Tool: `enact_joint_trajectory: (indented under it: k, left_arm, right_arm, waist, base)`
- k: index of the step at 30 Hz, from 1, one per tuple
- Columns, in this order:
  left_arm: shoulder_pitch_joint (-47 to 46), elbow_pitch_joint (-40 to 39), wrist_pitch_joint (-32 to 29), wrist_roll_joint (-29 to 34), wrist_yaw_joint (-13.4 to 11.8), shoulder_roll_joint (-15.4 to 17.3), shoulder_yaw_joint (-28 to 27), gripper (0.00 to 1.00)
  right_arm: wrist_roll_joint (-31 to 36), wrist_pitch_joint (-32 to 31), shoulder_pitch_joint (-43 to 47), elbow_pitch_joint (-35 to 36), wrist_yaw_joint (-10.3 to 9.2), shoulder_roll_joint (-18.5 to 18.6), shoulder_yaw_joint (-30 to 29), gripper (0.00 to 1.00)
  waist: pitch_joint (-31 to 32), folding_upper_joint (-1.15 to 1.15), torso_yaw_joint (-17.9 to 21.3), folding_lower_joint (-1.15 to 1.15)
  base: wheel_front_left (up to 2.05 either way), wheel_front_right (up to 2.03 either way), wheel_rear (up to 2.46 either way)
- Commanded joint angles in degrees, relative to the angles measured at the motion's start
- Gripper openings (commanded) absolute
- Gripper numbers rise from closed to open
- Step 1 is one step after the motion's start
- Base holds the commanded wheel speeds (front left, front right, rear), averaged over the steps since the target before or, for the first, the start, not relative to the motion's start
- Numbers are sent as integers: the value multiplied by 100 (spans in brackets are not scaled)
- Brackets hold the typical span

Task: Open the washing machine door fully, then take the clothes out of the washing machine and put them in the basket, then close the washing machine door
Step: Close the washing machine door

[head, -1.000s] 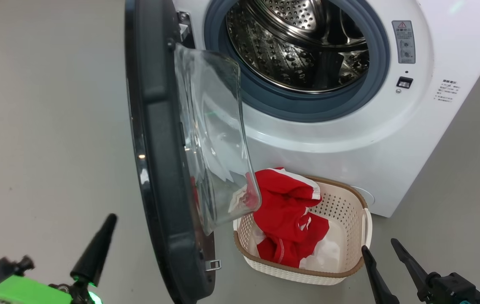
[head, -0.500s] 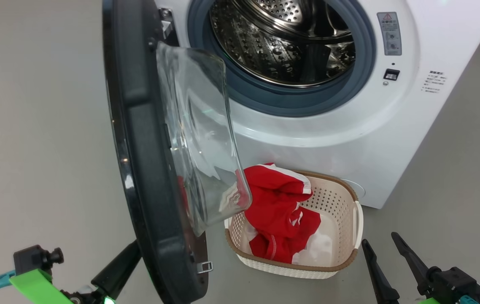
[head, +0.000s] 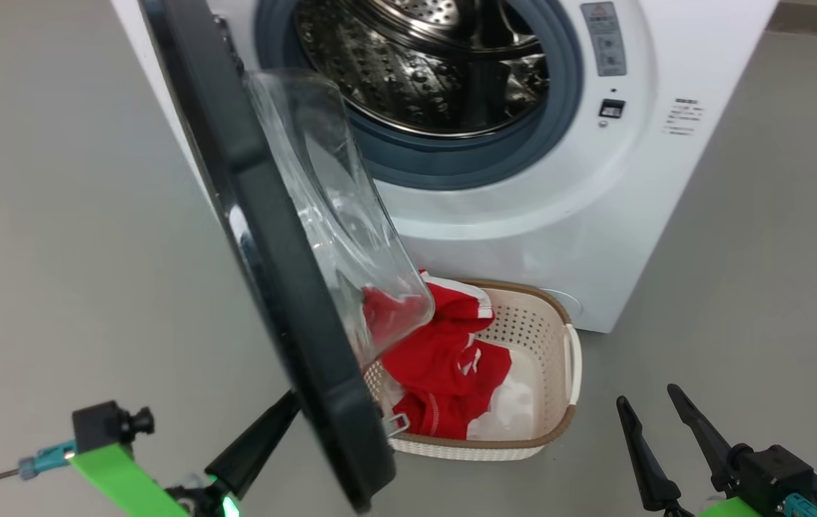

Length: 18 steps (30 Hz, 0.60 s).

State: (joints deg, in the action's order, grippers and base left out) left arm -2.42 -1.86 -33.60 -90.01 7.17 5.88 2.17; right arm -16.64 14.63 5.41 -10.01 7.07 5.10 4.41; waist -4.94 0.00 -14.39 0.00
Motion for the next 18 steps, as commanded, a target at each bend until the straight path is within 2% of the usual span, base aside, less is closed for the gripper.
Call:
enact_joint_trajectory:
  k: [1,8,18]
  left_arm:
    - [-285,-202,11,55,32,-36,-82,0]
    - [-560,-157,303,311,32,-115,200,0]
    - [-1282,275,1192,610,32,-206,647,0]
  right_arm:
    - [6,37,-260,154,42,39,109,100]
    - [-3,37,-315,163,42,9,76,100]
    - [-29,37,-470,160,42,-58,66,100]
  waist:
    - [-47,0,171,0]
    - [-134,0,497,0]
    - [-325,0,1059,0]
  base:
    - [0,0,0]
    - [0,0,0]
    - [0,0,0]
